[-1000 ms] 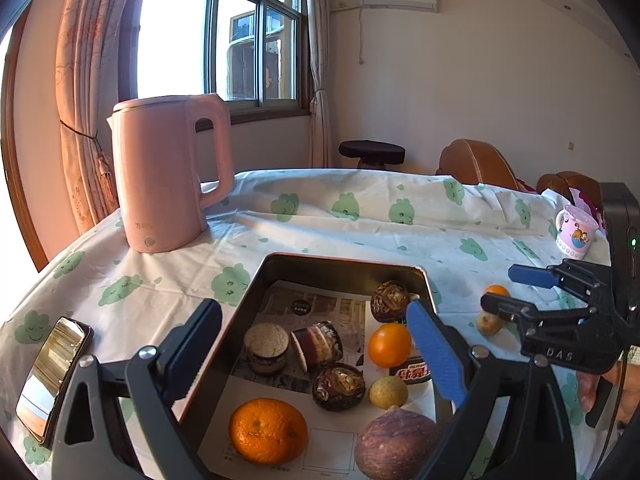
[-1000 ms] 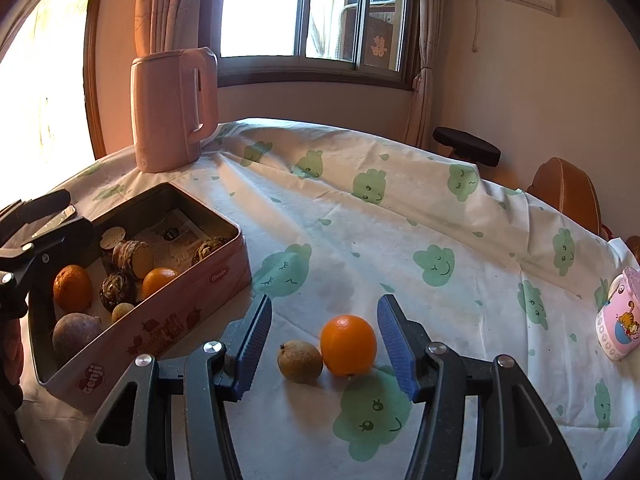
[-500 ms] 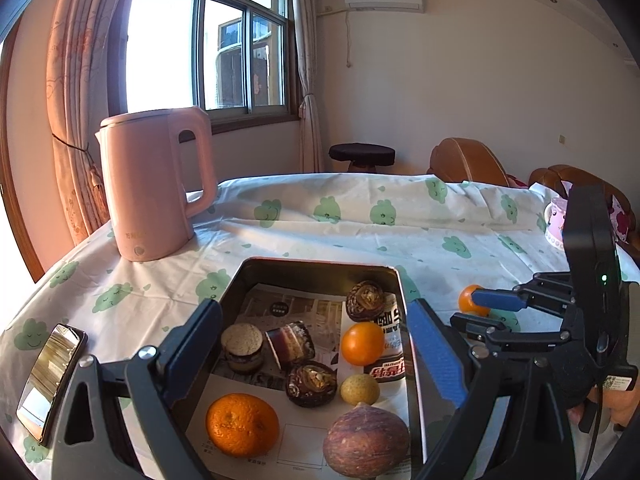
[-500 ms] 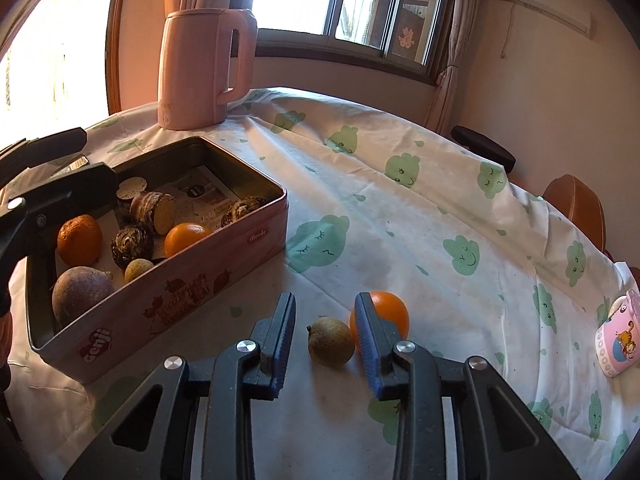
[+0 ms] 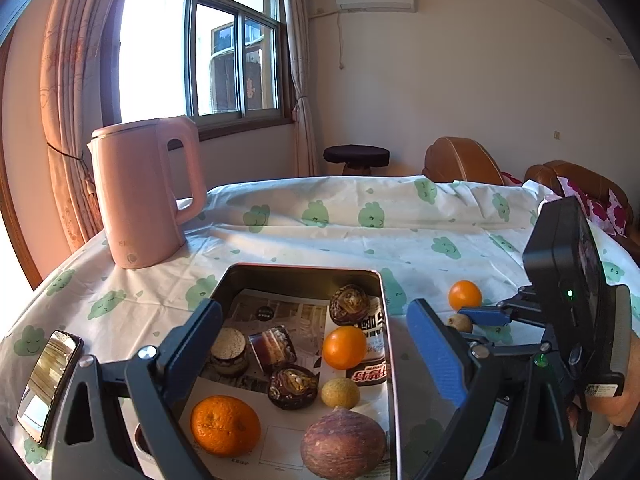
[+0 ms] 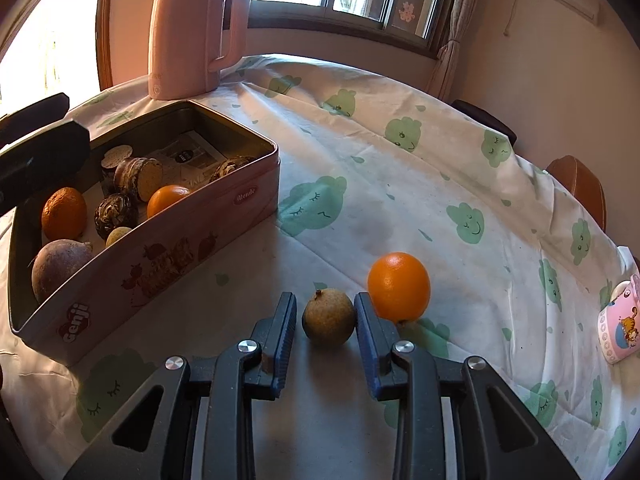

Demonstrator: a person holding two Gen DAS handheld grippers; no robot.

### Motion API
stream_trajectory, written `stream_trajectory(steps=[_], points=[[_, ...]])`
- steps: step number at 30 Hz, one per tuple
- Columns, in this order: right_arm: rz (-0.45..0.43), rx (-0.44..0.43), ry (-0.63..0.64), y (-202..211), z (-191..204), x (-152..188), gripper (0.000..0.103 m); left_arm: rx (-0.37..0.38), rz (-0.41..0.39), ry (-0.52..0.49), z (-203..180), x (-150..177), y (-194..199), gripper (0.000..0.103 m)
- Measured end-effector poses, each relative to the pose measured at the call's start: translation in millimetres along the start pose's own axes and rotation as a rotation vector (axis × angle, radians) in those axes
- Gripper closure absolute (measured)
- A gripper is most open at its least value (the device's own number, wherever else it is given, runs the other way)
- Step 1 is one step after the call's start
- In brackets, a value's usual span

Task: Organize fruits
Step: 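Grasp the round brown fruit on the cloth with the right tool while the left tool moves toward the orange, then grasp the orange with the left tool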

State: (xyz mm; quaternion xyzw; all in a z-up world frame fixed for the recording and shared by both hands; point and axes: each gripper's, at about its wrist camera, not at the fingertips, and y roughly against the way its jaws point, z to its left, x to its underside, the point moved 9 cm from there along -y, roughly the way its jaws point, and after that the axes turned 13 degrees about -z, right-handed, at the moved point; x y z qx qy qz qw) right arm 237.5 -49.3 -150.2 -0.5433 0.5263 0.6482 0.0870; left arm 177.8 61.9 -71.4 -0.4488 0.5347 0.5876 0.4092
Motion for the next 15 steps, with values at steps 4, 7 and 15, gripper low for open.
stream_trajectory(steps=[4,7,15], points=[[-0.001,0.011,-0.002,0,-2,0,0.076,0.018,-0.002,-0.007,-10,-2,0,0.007],[-0.045,0.017,-0.027,9,-7,-5,0.076,0.035,0.0,-0.019,-22,-5,-3,0.007],[-0.166,0.123,-0.199,43,-71,-9,0.076,0.138,0.053,-0.042,-79,-4,-29,0.007]])
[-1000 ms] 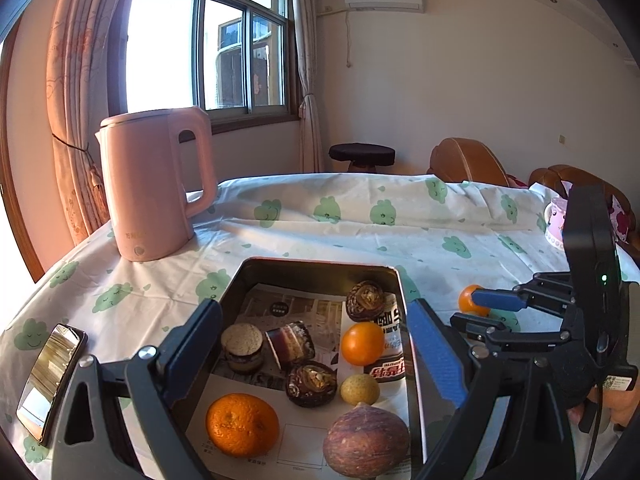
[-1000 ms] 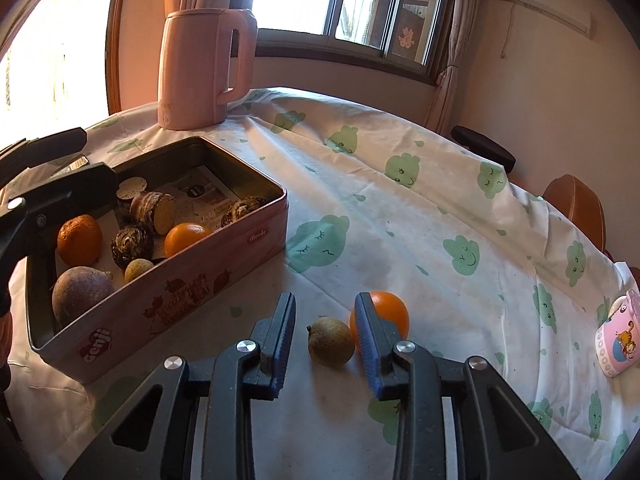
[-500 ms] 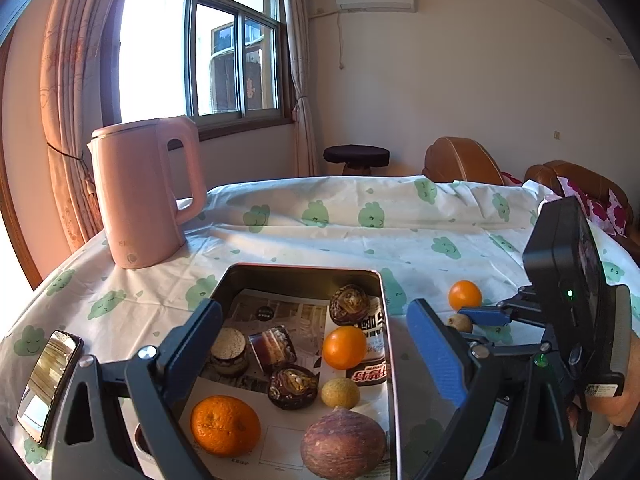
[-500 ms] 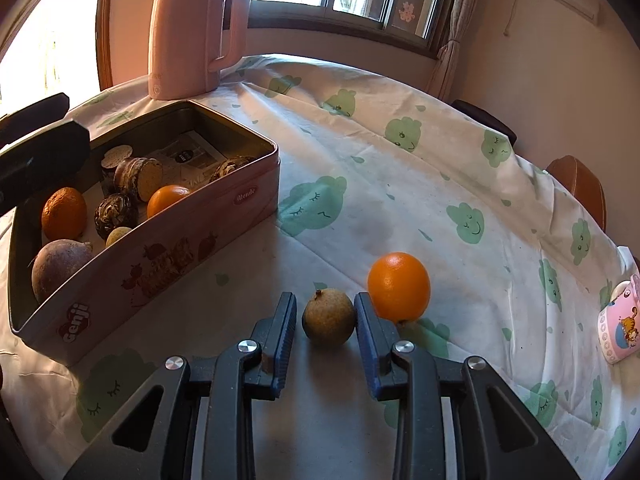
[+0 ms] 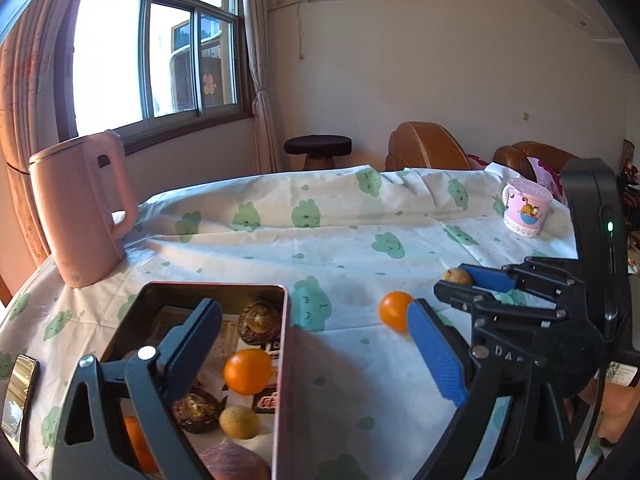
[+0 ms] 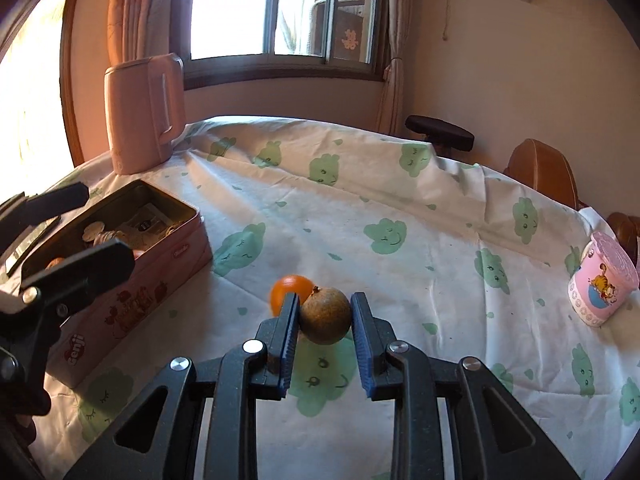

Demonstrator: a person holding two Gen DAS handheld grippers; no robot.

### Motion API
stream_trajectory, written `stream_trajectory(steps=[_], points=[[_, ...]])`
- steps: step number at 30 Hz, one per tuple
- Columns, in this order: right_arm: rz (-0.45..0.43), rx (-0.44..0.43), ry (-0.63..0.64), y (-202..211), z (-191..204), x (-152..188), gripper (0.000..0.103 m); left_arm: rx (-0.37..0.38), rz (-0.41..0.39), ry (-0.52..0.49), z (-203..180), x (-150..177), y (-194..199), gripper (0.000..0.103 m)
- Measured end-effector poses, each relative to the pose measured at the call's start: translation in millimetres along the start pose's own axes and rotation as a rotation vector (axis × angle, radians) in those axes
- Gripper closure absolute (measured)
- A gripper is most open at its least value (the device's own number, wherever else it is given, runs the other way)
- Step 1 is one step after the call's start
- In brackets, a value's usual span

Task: Organize fruits
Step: 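Grasp the orange with the left tool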

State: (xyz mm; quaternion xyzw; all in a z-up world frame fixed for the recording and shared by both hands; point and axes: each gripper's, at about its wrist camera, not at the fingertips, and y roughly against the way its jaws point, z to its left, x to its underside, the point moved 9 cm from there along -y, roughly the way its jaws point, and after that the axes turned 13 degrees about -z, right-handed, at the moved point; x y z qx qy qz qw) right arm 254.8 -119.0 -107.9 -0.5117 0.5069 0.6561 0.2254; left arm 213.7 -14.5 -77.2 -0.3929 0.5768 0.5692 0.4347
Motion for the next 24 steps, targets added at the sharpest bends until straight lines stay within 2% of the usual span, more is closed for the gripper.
stream_trajectory(steps=[4,8,10,14,17,19,21,24], points=[[-0.014,0.076,-0.09,-2,-40,-3,0.076,0.05,0.079,-0.007,-28,12,-25,0.012],[-0.014,0.112,-0.127,-4,-59,1,0.076,0.088,0.137,-0.047,-53,23,-42,0.017],[-0.015,0.109,-0.141,-4,-62,2,0.076,0.092,0.17,-0.046,-57,29,-52,0.025],[-0.019,0.108,-0.141,-4,-64,3,0.075,0.11,0.232,-0.024,-60,38,-70,0.031],[-0.014,0.099,-0.151,-4,-65,4,0.075,0.127,0.269,-0.019,-65,43,-79,0.041],[-0.011,0.094,-0.151,-5,-64,5,0.075,0.142,0.288,-0.018,-69,45,-83,0.054],[-0.012,0.092,-0.146,-5,-63,5,0.075,0.148,0.307,-0.019,-72,48,-86,0.061],[-0.019,0.094,-0.137,-4,-61,4,0.075,0.159,0.309,-0.009,-71,49,-86,0.063]])
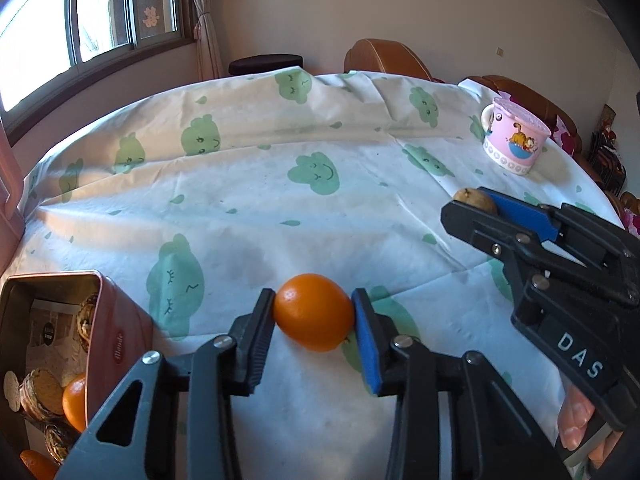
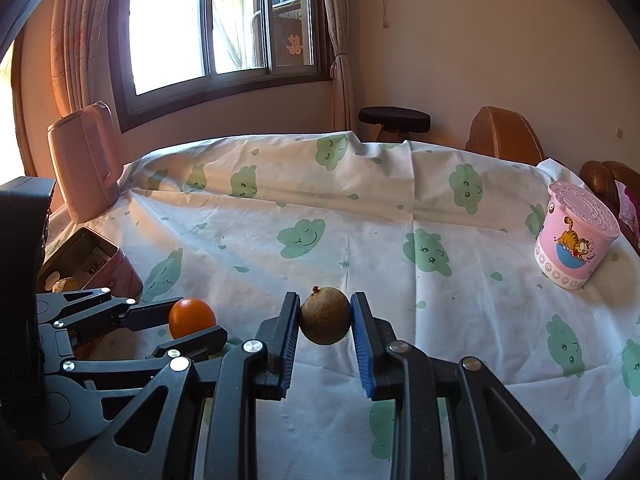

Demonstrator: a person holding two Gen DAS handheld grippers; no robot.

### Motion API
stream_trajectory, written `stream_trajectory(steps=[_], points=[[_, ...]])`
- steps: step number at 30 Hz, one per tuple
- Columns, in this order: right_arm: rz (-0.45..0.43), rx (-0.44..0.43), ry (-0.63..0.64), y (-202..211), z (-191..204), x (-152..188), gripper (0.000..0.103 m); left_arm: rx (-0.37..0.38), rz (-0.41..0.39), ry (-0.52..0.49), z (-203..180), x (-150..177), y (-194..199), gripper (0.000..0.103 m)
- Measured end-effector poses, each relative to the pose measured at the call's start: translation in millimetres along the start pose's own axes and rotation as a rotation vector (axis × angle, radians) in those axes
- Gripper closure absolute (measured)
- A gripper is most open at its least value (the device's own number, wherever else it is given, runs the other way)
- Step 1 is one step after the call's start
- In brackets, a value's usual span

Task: Organize fruits
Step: 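Grasp the orange with the left tool, then lift the orange in the left tool while the right tool holds the brown fruit up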

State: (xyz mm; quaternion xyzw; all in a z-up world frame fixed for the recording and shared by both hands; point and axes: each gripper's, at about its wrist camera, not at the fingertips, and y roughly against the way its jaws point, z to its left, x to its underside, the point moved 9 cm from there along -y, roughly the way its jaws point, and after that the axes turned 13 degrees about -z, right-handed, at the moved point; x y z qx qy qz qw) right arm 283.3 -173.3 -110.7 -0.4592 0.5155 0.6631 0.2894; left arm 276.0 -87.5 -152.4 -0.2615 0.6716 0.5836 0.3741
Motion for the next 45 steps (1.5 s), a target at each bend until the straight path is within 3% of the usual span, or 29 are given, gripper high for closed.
stream_trajectory(steps=[22,45], points=[[-0.123,-0.044,0.023,23,10,-14,0.075,-0.038,-0.164,-0.001,6,-18,30,0.063],[-0.209,-0.043,0.019,42,11,-20,0.075,-0.064,-0.243,0.007,10,-25,46,0.063]])
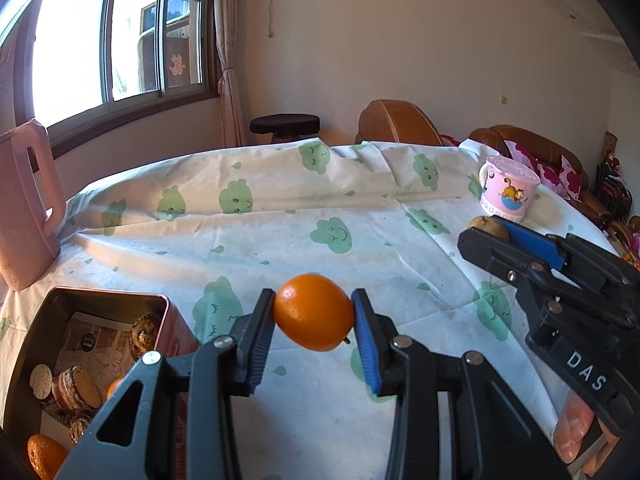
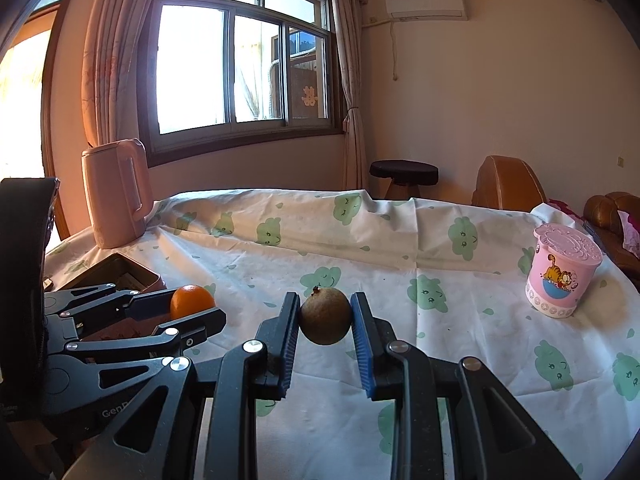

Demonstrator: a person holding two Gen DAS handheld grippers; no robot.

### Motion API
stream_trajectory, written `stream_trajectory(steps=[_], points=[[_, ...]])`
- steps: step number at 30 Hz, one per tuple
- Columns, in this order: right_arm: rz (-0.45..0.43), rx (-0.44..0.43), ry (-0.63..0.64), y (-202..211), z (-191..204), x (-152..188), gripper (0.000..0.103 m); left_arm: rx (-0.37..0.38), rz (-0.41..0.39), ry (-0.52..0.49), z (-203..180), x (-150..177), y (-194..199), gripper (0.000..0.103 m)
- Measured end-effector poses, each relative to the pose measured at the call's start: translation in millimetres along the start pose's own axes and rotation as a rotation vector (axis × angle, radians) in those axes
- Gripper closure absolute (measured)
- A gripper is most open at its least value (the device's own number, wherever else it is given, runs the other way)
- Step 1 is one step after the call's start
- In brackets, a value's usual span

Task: Organize fruits
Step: 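Lift the orange in the left tool while the right tool holds the brown fruit up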

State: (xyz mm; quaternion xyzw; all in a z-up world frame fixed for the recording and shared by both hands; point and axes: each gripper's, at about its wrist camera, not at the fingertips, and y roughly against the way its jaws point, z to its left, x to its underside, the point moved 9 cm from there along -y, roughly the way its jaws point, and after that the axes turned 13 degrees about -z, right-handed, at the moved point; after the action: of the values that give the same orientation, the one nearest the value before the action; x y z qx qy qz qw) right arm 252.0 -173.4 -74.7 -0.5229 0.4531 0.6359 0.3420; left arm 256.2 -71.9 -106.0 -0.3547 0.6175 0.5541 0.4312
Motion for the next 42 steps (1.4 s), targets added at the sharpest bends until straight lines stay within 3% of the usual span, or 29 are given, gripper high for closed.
stream_trajectory(steps=[42], points=[[-0.092,0.01,0.019,22,5,-10,0.075,-0.049,-0.141,-0.006,4,-15,27,0.063]])
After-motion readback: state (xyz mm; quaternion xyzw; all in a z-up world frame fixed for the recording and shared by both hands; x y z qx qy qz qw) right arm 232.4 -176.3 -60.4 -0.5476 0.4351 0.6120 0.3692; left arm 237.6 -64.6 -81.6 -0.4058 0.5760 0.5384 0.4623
